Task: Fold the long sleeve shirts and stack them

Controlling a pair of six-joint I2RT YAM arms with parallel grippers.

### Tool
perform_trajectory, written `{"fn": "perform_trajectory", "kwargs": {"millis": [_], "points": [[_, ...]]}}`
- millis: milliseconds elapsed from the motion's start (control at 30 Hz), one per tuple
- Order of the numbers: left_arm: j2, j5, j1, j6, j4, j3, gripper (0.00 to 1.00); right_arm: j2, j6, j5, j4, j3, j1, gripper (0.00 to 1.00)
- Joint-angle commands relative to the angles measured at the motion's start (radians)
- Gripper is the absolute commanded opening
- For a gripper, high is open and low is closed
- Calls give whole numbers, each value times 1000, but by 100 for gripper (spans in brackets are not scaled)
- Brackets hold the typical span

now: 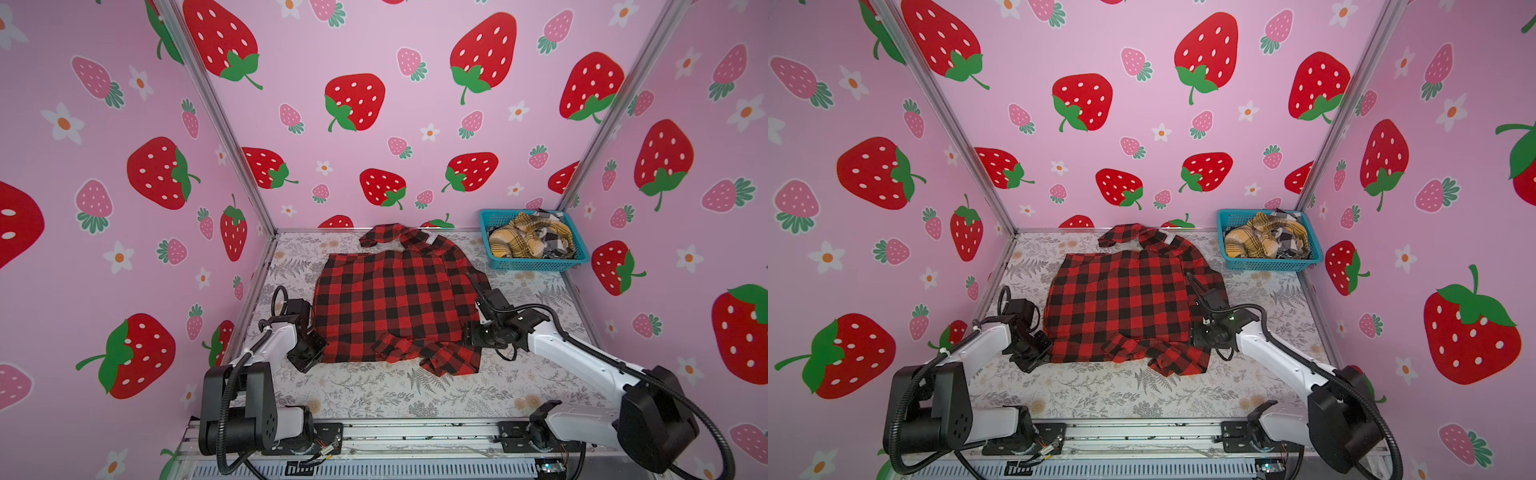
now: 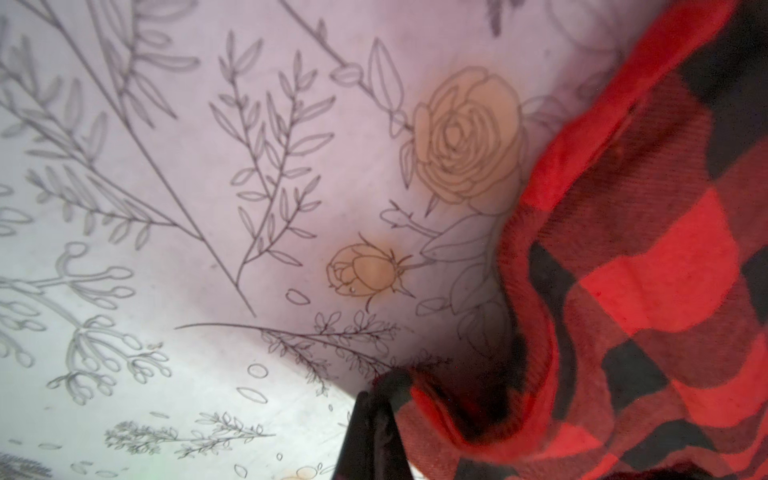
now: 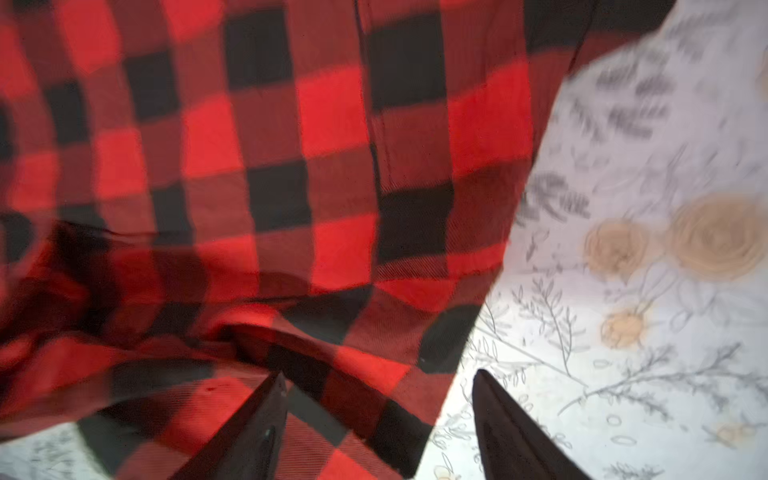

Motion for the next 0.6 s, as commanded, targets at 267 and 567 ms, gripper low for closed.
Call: {"fn": "perform_trajectory", "kwargs": {"millis": [267, 567], "points": [[-23, -1, 7, 5, -10, 0, 0, 67, 85, -76, 118, -142, -5, 60], [-37, -1, 14, 12, -34, 12, 0, -6, 82, -47, 66, -139, -6, 11]]}}
